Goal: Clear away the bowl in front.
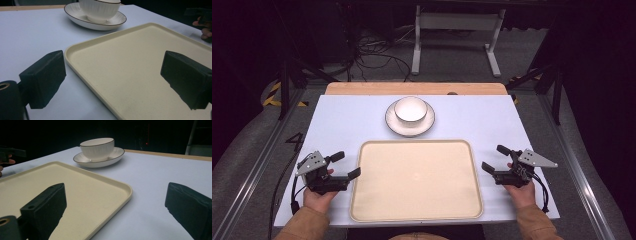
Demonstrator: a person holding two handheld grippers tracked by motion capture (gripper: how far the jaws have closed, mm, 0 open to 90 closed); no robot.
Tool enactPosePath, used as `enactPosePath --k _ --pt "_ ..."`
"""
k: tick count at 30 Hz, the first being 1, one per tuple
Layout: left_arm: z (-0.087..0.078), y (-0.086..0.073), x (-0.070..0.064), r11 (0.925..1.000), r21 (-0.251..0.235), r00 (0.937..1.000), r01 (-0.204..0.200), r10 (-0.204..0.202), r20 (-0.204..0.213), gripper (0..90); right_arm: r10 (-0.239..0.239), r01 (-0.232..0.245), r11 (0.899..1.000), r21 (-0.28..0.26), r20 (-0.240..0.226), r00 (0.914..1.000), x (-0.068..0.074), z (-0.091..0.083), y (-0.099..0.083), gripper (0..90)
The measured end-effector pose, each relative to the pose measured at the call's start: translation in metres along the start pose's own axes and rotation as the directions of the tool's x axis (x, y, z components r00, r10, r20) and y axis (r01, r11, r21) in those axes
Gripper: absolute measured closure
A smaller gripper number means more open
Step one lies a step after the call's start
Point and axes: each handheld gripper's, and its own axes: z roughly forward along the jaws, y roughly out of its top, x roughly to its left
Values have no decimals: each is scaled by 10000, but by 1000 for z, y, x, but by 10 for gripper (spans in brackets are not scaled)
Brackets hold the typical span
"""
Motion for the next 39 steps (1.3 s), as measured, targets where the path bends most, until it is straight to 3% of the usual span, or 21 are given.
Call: enactPosePath --k 31,35,39 --pt "-1 1 0 10000 -91 9999 19 -20 -102 59 -9 9 10000 -44 30 10000 0 -1 0 42" --pt "0 2 2 9997 78 9992 214 -211 -351 61 -8 8 10000 -39 36 10000 0 -1 0 42" --pt "-5 7 5 9984 -316 9984 470 -479 -288 57 3 -2 10000 -22 48 10000 0 0 0 42"
